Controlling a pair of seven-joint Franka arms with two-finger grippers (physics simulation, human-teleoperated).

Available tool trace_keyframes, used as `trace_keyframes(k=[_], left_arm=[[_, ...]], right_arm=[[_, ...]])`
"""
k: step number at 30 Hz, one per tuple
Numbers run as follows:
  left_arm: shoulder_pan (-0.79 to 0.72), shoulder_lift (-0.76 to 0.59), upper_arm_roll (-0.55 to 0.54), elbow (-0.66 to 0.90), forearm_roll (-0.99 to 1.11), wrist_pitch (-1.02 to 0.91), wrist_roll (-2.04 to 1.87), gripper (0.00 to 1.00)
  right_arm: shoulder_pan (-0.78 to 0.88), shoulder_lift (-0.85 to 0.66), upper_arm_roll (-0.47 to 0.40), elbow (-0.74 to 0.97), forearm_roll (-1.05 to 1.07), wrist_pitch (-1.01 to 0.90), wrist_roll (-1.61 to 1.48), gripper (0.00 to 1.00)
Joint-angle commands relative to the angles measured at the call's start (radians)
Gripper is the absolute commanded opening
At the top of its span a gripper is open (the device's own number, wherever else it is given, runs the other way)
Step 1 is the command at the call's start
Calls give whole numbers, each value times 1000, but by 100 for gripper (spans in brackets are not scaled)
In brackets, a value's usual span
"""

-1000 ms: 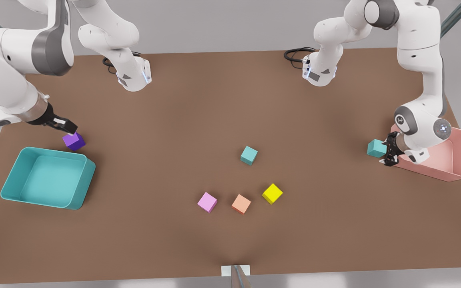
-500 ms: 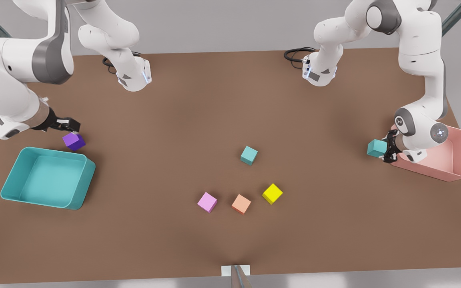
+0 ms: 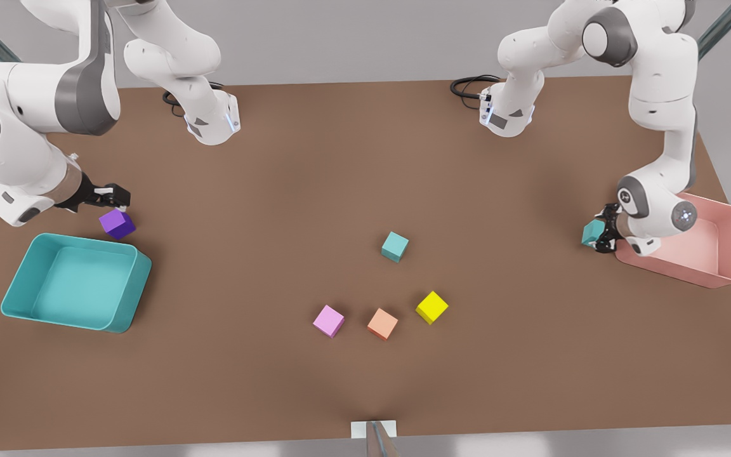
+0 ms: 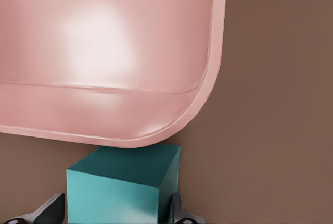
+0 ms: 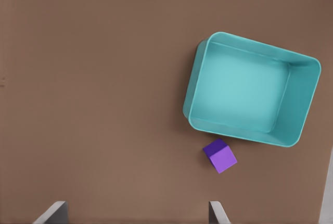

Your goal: Stack the two blue cubes on top of each other

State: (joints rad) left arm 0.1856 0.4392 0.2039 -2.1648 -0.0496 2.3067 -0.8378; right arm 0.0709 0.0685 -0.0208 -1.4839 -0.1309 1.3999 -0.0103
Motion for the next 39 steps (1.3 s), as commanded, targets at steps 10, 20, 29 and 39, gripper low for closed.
trace_keyframes(k=[10,20,29,39], left_arm=[[-69,-83,-8,0,-33,-72,-32,46],[-495,64,-560,500,102,-478,-428,51],[-561,127,-581,461,53,-220,-409,51],[-538,134,-580,461,122,-116,-403,51]], right_arm=[[-5,1,-1,1,2,2,-83,100],[-5,1,-1,-1,1,1,-83,100],[-5,1,1,-1,2,-2,-83,100],[-5,11,1,-1,1,-2,-83,100]])
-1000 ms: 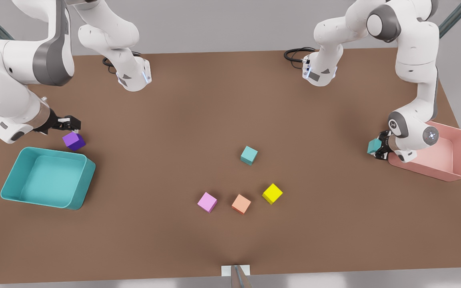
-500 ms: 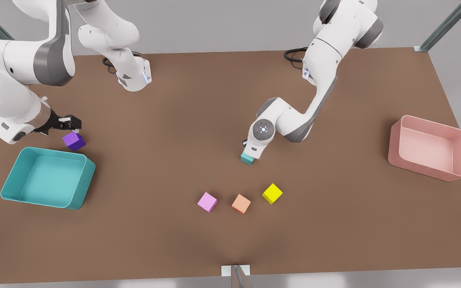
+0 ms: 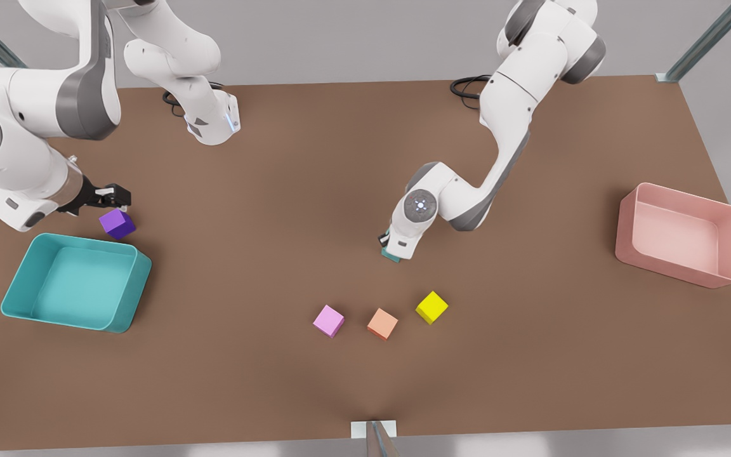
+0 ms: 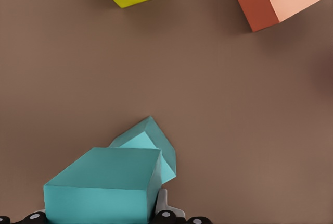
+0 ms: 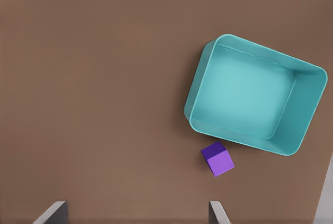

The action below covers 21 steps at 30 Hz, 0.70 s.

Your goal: Stack the two blue cubes on top of each other

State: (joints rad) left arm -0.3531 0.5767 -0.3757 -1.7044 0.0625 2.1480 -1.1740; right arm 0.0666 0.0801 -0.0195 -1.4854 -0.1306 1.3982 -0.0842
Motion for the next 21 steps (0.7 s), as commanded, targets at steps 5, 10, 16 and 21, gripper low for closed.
trace_keyframes(k=[5,10,16,21], left_arm=[[-1,22,0,0,10,62,-67,51],[-4,23,-2,-4,5,62,-67,52],[-3,32,-2,-11,5,62,-68,100],[3,28,-2,-9,7,61,-67,100]], right_arm=[[-1,1,0,0,2,-1,-12,100],[-1,4,-2,-1,2,-4,-19,100],[-1,4,0,-4,2,-15,-20,100],[-1,9,0,-3,2,-15,-22,100]])
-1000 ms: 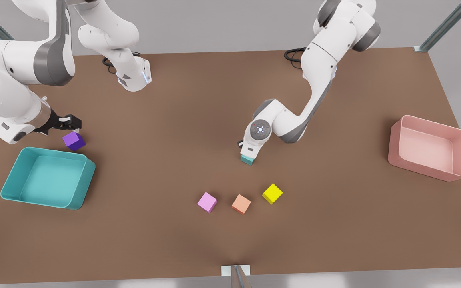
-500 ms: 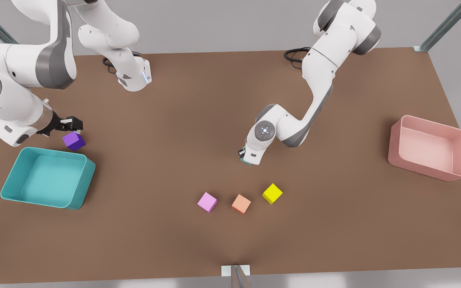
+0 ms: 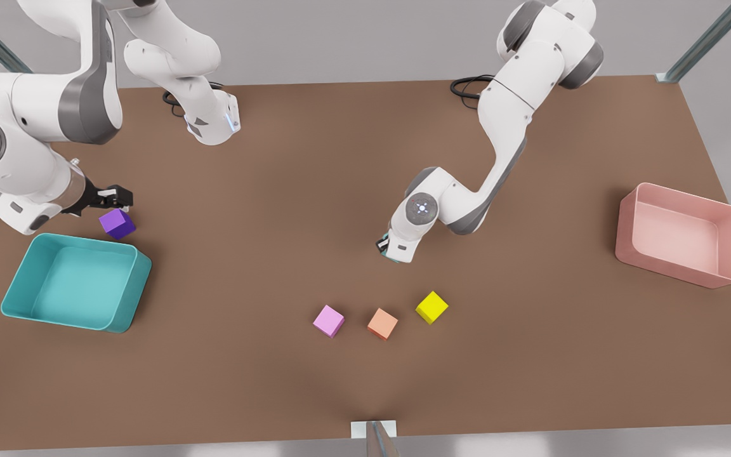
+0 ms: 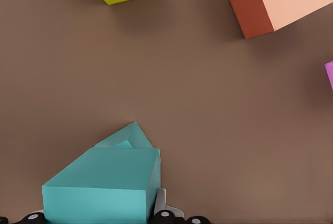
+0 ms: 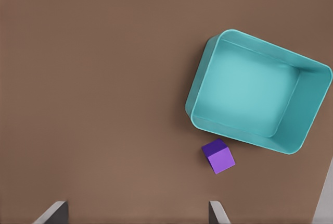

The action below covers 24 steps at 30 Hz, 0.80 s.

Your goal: Stack the two blue cubes on top of each other

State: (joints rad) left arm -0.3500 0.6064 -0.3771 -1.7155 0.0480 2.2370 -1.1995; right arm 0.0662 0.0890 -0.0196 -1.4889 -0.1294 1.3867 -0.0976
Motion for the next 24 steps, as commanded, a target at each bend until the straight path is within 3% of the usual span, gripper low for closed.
trace_keyframes(k=[1,24], left_arm=[[6,0,0,1,21,-31,-43,100],[14,4,-22,1,13,-74,-69,100]], right_arm=[[0,0,0,-1,1,-3,-8,100],[0,6,0,1,1,-5,-8,100]])
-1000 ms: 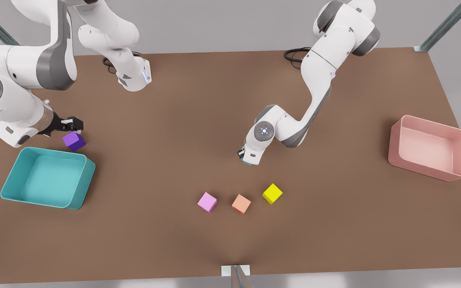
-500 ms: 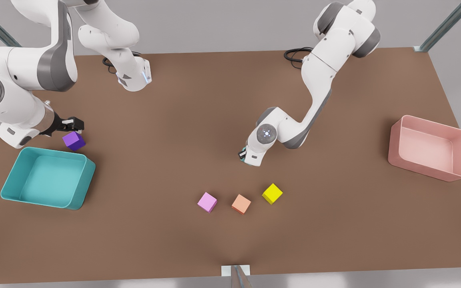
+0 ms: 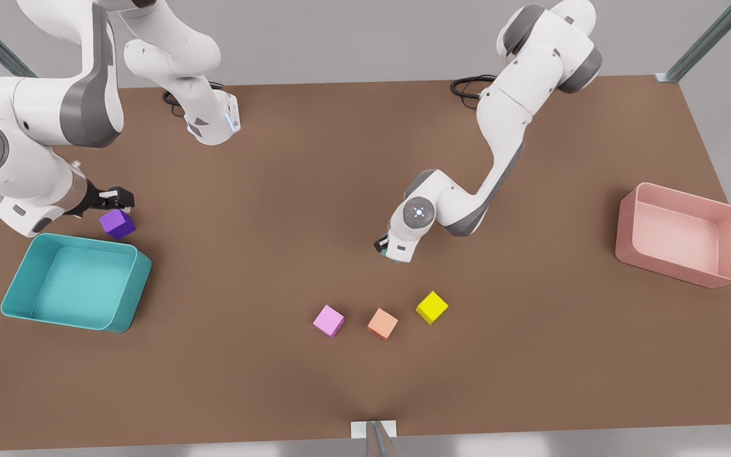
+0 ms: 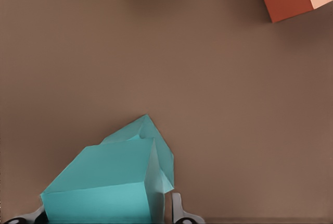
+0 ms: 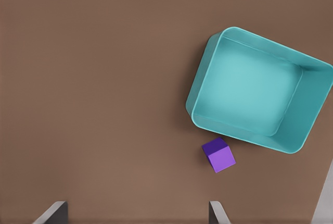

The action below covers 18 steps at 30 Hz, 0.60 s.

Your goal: Stack the two blue cubes on top of each other

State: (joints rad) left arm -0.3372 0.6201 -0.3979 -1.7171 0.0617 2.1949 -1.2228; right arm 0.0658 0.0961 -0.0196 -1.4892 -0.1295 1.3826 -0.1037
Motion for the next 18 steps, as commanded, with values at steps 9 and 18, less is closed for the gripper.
trace_keyframes(k=[9,18], left_arm=[[20,-66,-25,47,-68,-159,-50,100],[296,-505,197,264,18,-926,1301,100]], right_arm=[[0,-1,0,1,1,-2,-2,100],[0,1,-2,3,1,-1,-1,100]])
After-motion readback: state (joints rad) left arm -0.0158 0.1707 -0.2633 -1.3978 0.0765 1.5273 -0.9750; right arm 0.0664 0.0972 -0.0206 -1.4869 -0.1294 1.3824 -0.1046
